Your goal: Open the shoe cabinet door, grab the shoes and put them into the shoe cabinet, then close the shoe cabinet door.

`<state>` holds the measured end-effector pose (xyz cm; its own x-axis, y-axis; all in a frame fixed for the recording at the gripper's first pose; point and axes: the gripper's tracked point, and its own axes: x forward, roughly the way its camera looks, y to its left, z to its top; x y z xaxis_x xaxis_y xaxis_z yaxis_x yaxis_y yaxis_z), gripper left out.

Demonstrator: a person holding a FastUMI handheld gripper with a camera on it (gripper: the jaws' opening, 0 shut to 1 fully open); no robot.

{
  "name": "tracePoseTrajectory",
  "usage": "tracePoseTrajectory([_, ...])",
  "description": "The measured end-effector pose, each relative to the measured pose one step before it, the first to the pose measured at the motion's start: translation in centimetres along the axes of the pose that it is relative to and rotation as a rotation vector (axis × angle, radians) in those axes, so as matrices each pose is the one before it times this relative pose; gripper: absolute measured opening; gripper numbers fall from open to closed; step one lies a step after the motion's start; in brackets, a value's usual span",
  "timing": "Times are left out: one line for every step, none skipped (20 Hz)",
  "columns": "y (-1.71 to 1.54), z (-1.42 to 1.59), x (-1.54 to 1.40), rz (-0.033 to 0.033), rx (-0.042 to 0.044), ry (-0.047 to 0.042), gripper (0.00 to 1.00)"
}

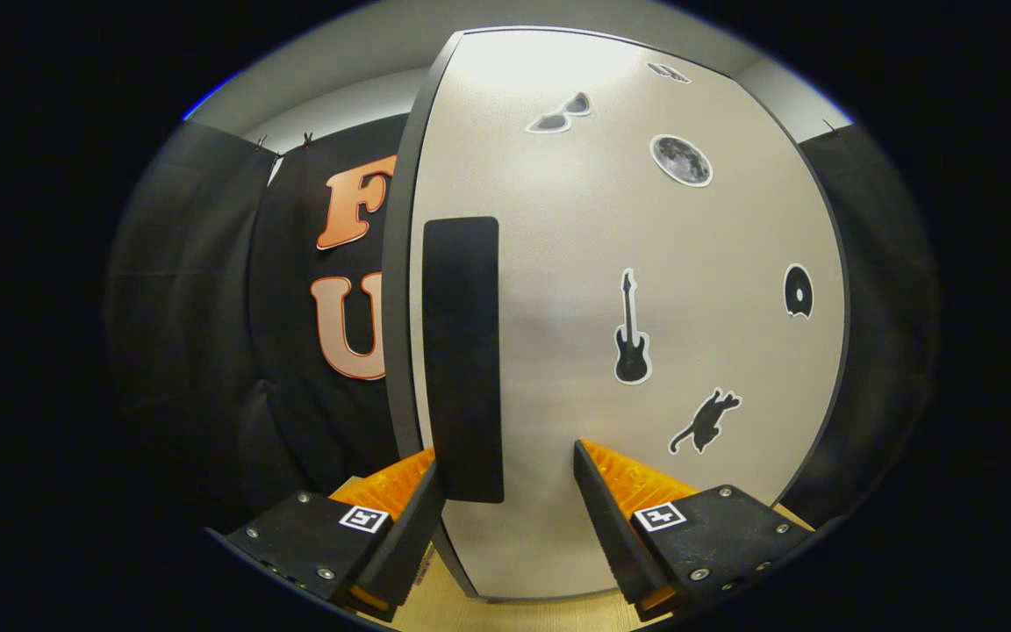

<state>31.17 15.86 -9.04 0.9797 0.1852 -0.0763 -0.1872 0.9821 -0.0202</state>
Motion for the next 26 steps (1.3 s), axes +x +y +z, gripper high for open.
tracePoseTrajectory([-0.005, -0.025, -0.092, 0.00512, 0.00034, 0.01342, 0.86])
tracePoseTrajectory([-0.085, 0.089, 0.042, 0.0001, 0.00434, 0.00446, 0.86])
tracePoseTrajectory([-0.041, 0.32, -0.215, 0.00135, 0.00596, -0.00738, 0.87])
tracePoseTrajectory([0.006, 0.508, -0.48, 0.00059, 0.00237, -0.01421, 0.87])
tracePoseTrajectory([-0.001, 0.355, -0.572, 0.00176, -0.00576, -0.01016, 0.87])
tracePoseTrajectory([-0.25, 0.146, -0.616, -0.00459, -0.00725, -0.00101, 0.87])
tracePoseTrajectory([-0.026, -0.172, -0.725, 0.00296, -0.00186, 0.01355, 0.87])
tracePoseTrajectory([-0.128, -0.172, -0.674, -0.00072, -0.00192, 0.01086, 0.87])
tracePoseTrajectory([-0.302, -0.032, -0.978, -0.00445, -0.00629, 0.0035, 0.87])
tracePoseTrajectory([-0.333, 0.18, -0.884, -0.0049, -0.00636, -0.00755, 0.87])
tracePoseTrajectory([-0.404, 0.006, -1.046, -0.00543, -0.00626, 0.00151, 0.87])
tracePoseTrajectory([-0.46, -0.034, -1.15, -0.00878, -0.0018, 0.00319, 0.87])
tracePoseTrajectory([-0.423, -0.024, -1.287, -0.00598, 0.00358, 0.00505, 0.87])
tracePoseTrajectory([-0.467, 0.15, -1.408, -0.00509, 0.00611, 0.00154, 0.87])
tracePoseTrajectory([-0.451, 0.208, -1.547, -0.00749, 0.00285, -0.00215, 0.87])
tracePoseTrajectory([-0.546, 0.202, -1.552, -0.00877, -0.0031, -0.0017, 0.87])
tracePoseTrajectory([-0.541, 0.102, -1.632, -0.00767, -0.00643, 0.0017, 0.88])
tracePoseTrajectory([-0.493, -0.013, -1.62, -0.01163, -0.0042, 0.00559, 0.88])
tracePoseTrajectory([-0.508, 0.027, -1.633, -0.00907, -0.00362, 0.00325, 0.88])
tracePoseTrajectory([-0.312, 0.121, -1.63, -0.00272, -0.00229, -0.00052, 0.88])
tracePoseTrajectory([-0.238, -0.032, -1.509, -0.00103, -0.00313, 0.00527, 0.88])
tracePoseTrajectory([-0.334, -0.003, -1.436, -0.00528, -0.00001, 0.00297, 0.88])
tracePoseTrajectory([-0.21, 0.096, -1.299, -0.00036, 0.00617, -0.00104, 0.88])
tracePoseTrajectory([0.028, 0.198, -1.171, 0.0055, 0.01226, -0.00512, 0.88])
tracePoseTrajectory([-0.047, 0.233, -1.175, 0.00258, 0.01412, -0.00464, 0.88])
tracePoseTrajectory([-0.224, 0.218, -0.993, -0.00624, -0.00146, -0.00907, 0.88])
